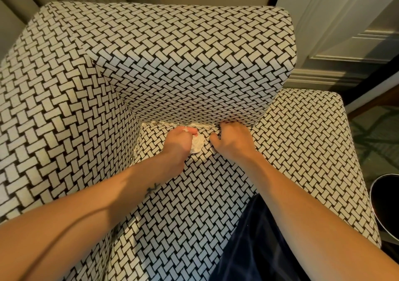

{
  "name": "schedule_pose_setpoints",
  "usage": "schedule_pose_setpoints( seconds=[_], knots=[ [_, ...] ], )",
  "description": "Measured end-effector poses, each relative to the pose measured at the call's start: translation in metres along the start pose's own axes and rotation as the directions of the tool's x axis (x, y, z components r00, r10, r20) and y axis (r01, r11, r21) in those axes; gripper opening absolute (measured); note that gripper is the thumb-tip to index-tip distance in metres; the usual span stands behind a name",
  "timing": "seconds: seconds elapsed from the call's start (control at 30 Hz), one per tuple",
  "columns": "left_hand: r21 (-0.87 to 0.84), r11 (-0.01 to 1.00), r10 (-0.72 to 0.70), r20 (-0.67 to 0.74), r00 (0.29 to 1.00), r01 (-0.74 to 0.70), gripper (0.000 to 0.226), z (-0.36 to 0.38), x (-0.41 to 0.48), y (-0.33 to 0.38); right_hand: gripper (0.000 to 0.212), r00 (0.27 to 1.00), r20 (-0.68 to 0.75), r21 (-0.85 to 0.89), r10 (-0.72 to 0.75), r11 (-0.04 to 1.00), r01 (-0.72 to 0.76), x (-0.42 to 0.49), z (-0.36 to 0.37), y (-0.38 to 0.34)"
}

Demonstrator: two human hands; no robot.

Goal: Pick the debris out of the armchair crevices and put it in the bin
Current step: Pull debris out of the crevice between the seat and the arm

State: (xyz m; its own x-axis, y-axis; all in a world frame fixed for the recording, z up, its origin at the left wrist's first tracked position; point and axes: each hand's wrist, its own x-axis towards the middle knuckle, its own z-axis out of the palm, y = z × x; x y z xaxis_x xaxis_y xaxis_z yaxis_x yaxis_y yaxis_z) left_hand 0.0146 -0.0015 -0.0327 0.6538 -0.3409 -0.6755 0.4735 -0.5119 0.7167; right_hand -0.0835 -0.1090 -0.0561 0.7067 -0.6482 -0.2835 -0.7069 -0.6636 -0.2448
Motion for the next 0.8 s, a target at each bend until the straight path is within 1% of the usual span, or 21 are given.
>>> schedule_pose_setpoints(
  seconds=[0.1, 0.2, 0.27, 0.37, 0.47, 0.6, 0.63, 0.73, 0.8],
  knots=[
    [-0.011, 1.000, 0.003, 0.005, 1.000, -0.003, 0.033, 0.000, 0.001, 0.000, 0.057, 0.996, 0.088, -0.032, 0.033, 0.999, -0.030, 0.009, -0.003, -0.005],
    [-0.027, 1.000, 0.013, 0.016, 1.000, -0.013, 0.032, 0.000, 0.003, 0.000, 0.065, 0.983, 0.170, -0.022, 0.063, 0.998, -0.060, 0.018, -0.002, -0.007],
    [-0.033, 0.999, 0.019, 0.028, 0.999, -0.018, 0.030, -0.001, 0.002, 0.001, 0.070, 0.975, 0.202, 0.015, 0.089, 0.995, -0.094, 0.022, 0.002, -0.005],
    [-0.035, 0.999, 0.034, 0.033, 0.999, -0.033, 0.031, -0.002, 0.000, 0.001, 0.071, 0.965, 0.233, 0.091, 0.119, 0.986, -0.143, 0.026, 0.003, -0.003],
    [-0.035, 0.999, 0.042, 0.021, 0.999, -0.041, 0.034, -0.002, -0.001, 0.002, 0.064, 0.952, 0.276, 0.143, 0.134, 0.973, -0.179, 0.032, 0.003, -0.004],
    [-0.053, 0.998, 0.022, 0.011, 1.000, -0.021, 0.034, -0.001, -0.003, 0.002, 0.063, 0.928, 0.341, 0.176, 0.148, 0.960, -0.218, 0.033, 0.002, -0.003],
    [-0.053, 0.998, 0.018, 0.013, 1.000, -0.017, 0.033, -0.001, -0.004, 0.003, 0.064, 0.921, 0.348, 0.177, 0.173, 0.953, -0.246, 0.036, 0.003, -0.006],
    [-0.071, 0.997, 0.014, 0.016, 1.000, -0.013, 0.032, -0.001, -0.004, 0.005, 0.077, 0.901, 0.315, 0.149, 0.297, 0.922, -0.357, 0.044, 0.012, -0.022],
    [-0.079, 0.997, 0.015, 0.022, 1.000, -0.013, 0.032, -0.001, -0.005, 0.006, 0.073, 0.905, 0.247, 0.114, 0.347, 0.917, -0.382, 0.048, 0.017, -0.029]
  ],
)
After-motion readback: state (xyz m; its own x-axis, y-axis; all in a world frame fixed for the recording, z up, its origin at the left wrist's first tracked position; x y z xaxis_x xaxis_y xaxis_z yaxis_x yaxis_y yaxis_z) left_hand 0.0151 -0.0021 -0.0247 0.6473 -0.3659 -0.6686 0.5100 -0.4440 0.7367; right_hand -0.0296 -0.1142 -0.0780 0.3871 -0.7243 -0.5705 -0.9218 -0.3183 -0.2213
